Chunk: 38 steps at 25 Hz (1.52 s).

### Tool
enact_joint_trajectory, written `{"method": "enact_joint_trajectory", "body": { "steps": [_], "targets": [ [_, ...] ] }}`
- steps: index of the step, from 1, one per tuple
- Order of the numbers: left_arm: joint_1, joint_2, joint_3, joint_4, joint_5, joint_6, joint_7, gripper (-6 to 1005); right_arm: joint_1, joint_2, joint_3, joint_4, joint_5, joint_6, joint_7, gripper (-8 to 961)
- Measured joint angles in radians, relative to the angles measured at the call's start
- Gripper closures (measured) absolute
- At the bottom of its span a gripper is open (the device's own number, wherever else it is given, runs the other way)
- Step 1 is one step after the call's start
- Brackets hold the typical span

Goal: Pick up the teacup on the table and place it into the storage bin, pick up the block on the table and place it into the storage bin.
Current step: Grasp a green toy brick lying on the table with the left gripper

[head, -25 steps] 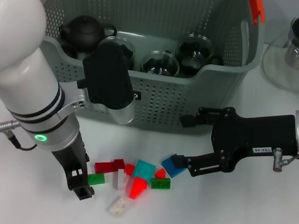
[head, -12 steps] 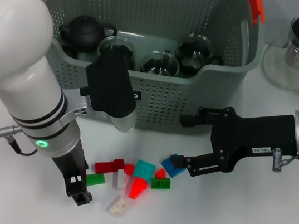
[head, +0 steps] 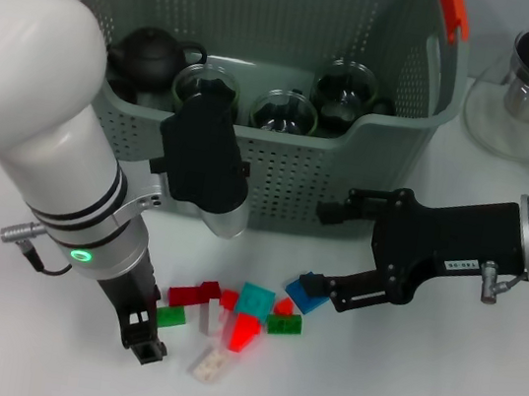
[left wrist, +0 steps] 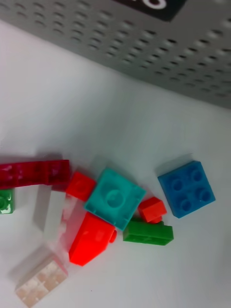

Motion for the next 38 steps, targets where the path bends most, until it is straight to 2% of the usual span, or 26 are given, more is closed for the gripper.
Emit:
{"method": "enact_joint_trajectory", "body": {
  "steps": [38],
  "targets": [
    [-0.026, 0.000, 0.030, -0.033, -0.024, -0.042, -0.023, 341, -0.013, -0.001, 0.000, 0.004, 0.001, -0.007, -0.013, 11]
  ]
}}
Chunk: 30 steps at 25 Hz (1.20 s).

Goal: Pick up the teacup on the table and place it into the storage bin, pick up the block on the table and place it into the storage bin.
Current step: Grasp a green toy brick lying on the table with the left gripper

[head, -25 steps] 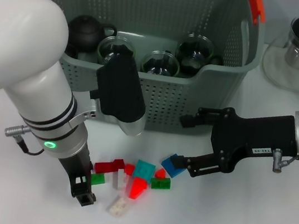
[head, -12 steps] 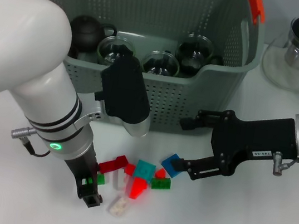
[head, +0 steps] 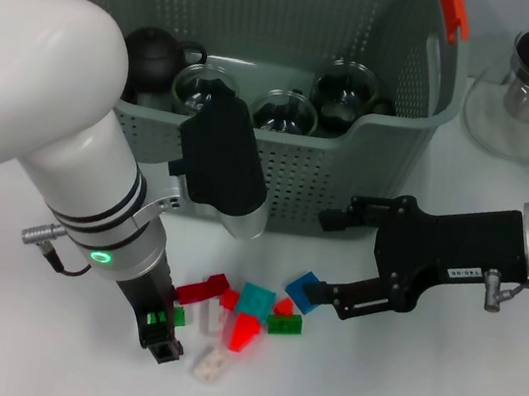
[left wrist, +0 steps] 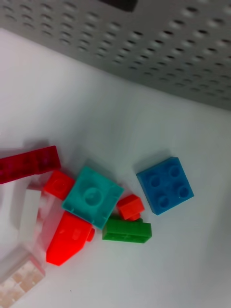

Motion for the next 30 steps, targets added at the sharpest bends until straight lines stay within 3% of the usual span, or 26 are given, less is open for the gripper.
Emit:
{"method": "enact_joint_trajectory", "body": {
  "steps": [14, 27, 30],
  "targets": [
    [-0.004, 0.000, 0.000, -0.015, 0.006, 0.003, -0.001, 337, 0.002, 0.001, 0.000, 0.000, 0.000, 0.006, -0.004, 11],
    [-0.007, 0.001, -0.004, -0.026, 0.006, -0.002, -0.004, 410, 0.000, 0.003, 0.000, -0.001, 0.001, 0.005, -0.004, 11],
    [-0.007, 0.001, -0.006, -0.029, 0.007, -0.009, -0.004, 541, 0.001, 0.003, 0.000, -0.001, 0.001, 0.005, -0.004, 11]
  ]
}}
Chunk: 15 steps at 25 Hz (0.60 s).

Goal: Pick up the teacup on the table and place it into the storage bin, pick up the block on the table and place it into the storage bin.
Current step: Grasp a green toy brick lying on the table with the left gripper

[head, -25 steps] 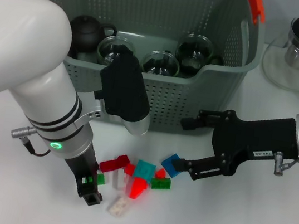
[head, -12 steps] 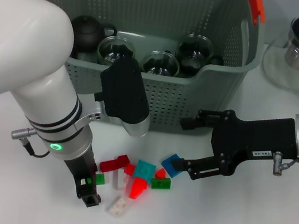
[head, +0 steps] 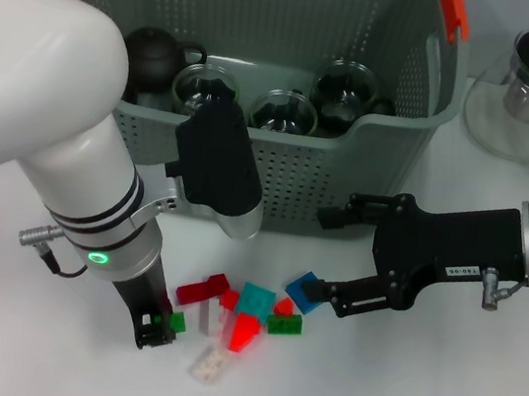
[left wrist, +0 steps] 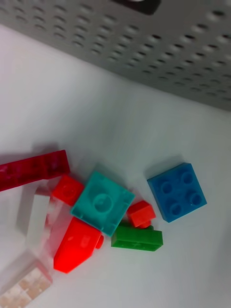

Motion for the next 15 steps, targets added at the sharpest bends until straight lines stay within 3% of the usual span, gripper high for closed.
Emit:
{"method": "enact_joint_trajectory", "body": {
  "steps": [8, 15],
  "targets": [
    [-0.006, 0.001, -0.001, -0.016, 0.002, -0.018, -0.008, 826, -0.001, 0.000, 0.000, -0.002, 0.002, -0.004, 0.000, 11],
    [-0.006, 0.002, -0.005, 0.002, 0.005, 0.008, -0.010, 803, -0.001, 0.000, 0.000, -0.004, 0.003, -0.006, 0.000, 12]
  ]
}}
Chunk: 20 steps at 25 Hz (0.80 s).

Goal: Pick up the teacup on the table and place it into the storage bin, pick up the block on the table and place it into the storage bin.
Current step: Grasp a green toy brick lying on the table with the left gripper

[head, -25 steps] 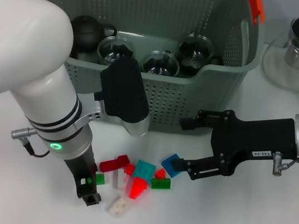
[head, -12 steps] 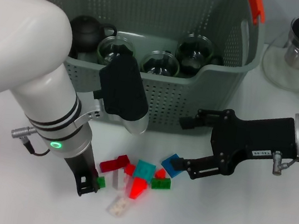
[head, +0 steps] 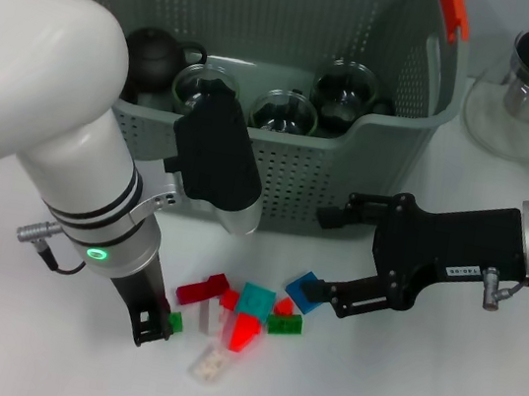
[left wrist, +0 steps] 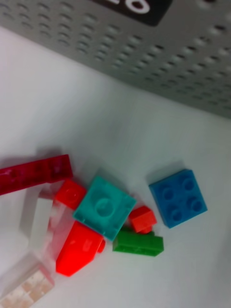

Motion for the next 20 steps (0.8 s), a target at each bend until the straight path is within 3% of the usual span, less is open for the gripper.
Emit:
{"method": "enact_joint_trajectory", "body": {
  "steps": [12, 20],
  "targets": [
    [-0.009, 0.003, -0.029, 0.010, 0.000, 0.021, -0.012, 764, 0.000, 0.000, 0.000, 0.001, 0.001, -0.001, 0.000, 12],
    [-0.006, 0.002, -0.021, 0.011, 0.000, 0.032, -0.013, 478, 0.000, -0.001, 0.000, 0.002, -0.001, -0.002, 0.000, 11]
  ]
}}
